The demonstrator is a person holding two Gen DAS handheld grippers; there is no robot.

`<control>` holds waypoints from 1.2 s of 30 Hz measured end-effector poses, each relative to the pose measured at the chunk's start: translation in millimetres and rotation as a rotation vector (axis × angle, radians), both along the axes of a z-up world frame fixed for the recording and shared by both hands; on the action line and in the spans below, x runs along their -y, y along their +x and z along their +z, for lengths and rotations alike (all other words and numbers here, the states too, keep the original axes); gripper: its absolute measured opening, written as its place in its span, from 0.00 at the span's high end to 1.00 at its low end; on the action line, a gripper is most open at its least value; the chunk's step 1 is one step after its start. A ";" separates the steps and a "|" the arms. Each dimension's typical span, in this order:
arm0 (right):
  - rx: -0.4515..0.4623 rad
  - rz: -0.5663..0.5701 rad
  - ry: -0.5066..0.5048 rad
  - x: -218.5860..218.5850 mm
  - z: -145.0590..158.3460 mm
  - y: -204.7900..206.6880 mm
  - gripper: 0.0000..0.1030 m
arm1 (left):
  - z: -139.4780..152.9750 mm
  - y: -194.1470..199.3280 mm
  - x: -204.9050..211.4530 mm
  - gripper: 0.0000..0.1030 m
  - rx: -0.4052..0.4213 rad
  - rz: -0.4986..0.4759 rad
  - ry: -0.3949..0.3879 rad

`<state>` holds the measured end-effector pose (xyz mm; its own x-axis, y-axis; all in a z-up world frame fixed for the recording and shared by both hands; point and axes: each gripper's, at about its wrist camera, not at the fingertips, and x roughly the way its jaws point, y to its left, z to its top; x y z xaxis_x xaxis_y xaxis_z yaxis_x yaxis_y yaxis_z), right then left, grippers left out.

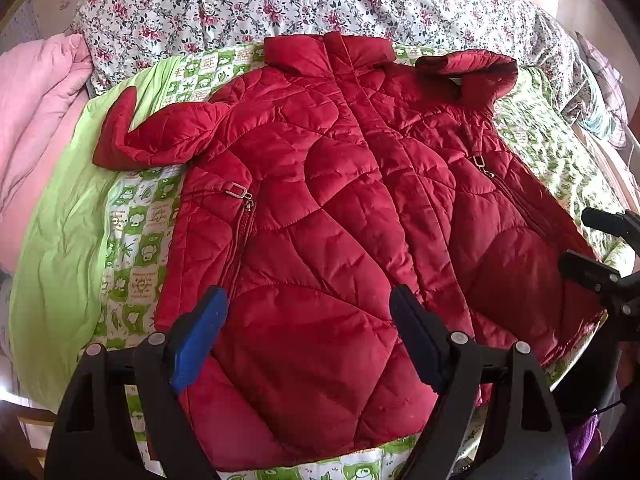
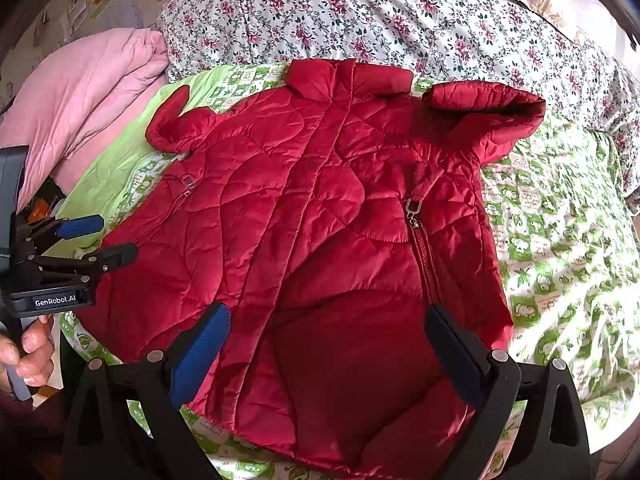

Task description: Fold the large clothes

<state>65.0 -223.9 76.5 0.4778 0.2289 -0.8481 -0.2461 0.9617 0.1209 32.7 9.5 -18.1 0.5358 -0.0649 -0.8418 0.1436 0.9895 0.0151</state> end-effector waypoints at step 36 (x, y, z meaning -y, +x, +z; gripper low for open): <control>0.172 -0.058 -0.212 113.3 0.1 199.9 0.04 | -26.5 108.7 5.8 0.19 -0.059 -0.005 -0.084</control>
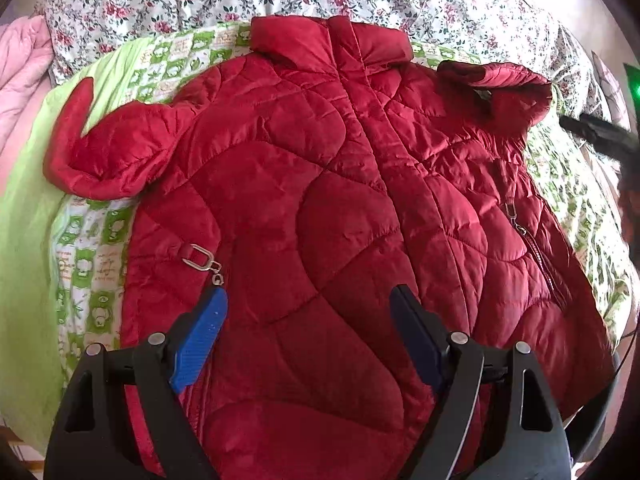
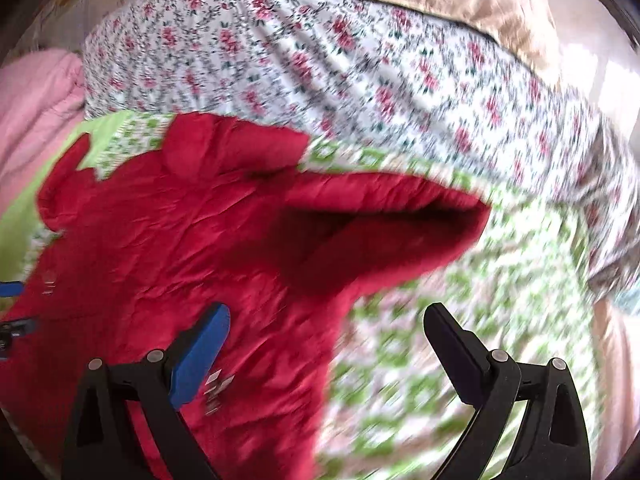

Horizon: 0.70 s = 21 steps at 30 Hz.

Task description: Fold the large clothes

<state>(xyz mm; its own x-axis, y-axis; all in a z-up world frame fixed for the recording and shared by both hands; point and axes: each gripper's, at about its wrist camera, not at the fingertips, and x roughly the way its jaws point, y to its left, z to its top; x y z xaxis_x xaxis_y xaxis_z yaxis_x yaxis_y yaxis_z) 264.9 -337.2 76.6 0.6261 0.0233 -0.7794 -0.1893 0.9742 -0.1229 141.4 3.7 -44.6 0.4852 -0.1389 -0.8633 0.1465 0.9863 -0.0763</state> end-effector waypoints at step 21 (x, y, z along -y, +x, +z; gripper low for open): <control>-0.111 0.113 -0.296 27.8 -53.4 147.4 0.56 | -25.3 23.6 1.6 0.19 -0.071 0.009 -0.016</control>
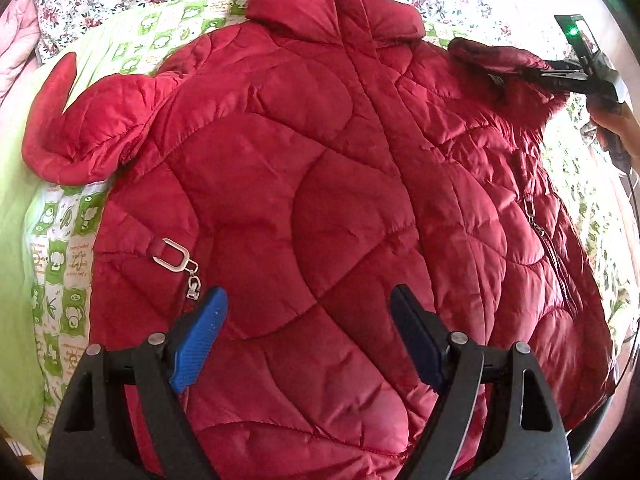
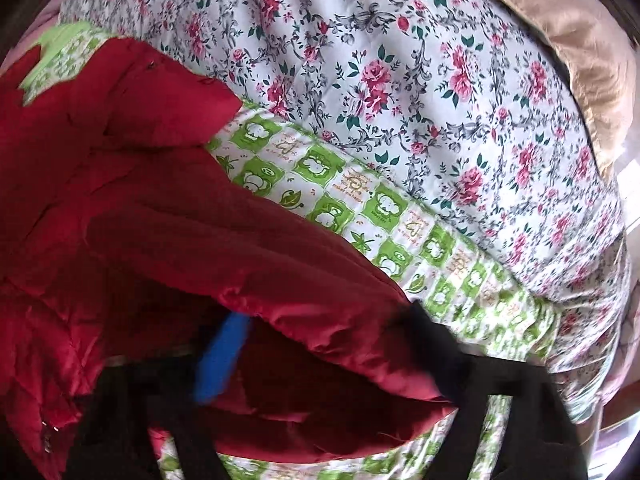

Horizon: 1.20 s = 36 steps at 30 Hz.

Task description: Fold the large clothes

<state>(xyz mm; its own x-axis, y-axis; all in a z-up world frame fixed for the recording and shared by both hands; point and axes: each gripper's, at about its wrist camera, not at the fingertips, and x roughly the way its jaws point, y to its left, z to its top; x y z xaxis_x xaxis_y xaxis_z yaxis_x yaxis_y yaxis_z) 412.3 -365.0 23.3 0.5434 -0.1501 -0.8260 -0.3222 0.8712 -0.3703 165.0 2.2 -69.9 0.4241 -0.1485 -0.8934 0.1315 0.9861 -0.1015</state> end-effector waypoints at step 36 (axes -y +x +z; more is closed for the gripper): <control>-0.181 0.009 0.823 -217.0 -31.1 -105.4 0.89 | -7.1 80.9 -108.8 0.19 -0.214 0.179 -0.865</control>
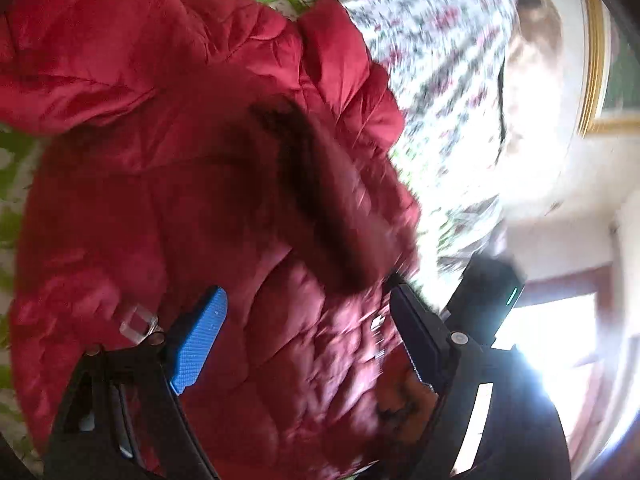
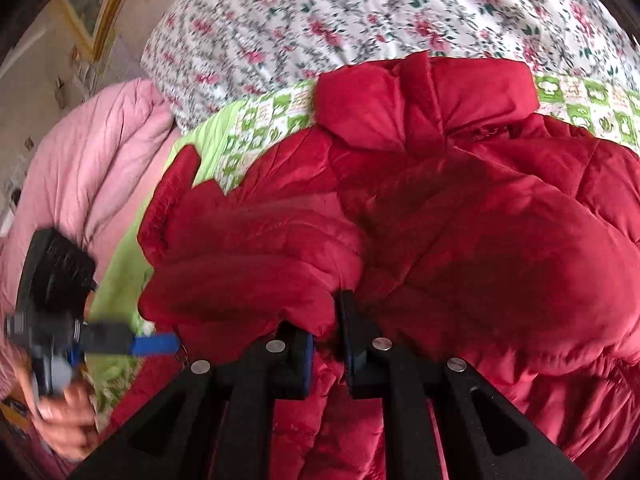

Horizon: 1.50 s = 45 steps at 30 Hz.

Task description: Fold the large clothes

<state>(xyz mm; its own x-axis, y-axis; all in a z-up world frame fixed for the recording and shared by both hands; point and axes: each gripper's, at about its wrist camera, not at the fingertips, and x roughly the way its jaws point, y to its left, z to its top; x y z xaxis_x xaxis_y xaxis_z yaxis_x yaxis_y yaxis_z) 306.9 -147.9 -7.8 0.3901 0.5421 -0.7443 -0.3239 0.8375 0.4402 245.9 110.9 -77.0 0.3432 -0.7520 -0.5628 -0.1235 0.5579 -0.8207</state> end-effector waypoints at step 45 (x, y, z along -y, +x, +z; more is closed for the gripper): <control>-0.050 -0.291 -0.156 108.4 -51.3 46.7 0.48 | 85.7 -4.4 26.3 0.63 0.485 -0.066 0.689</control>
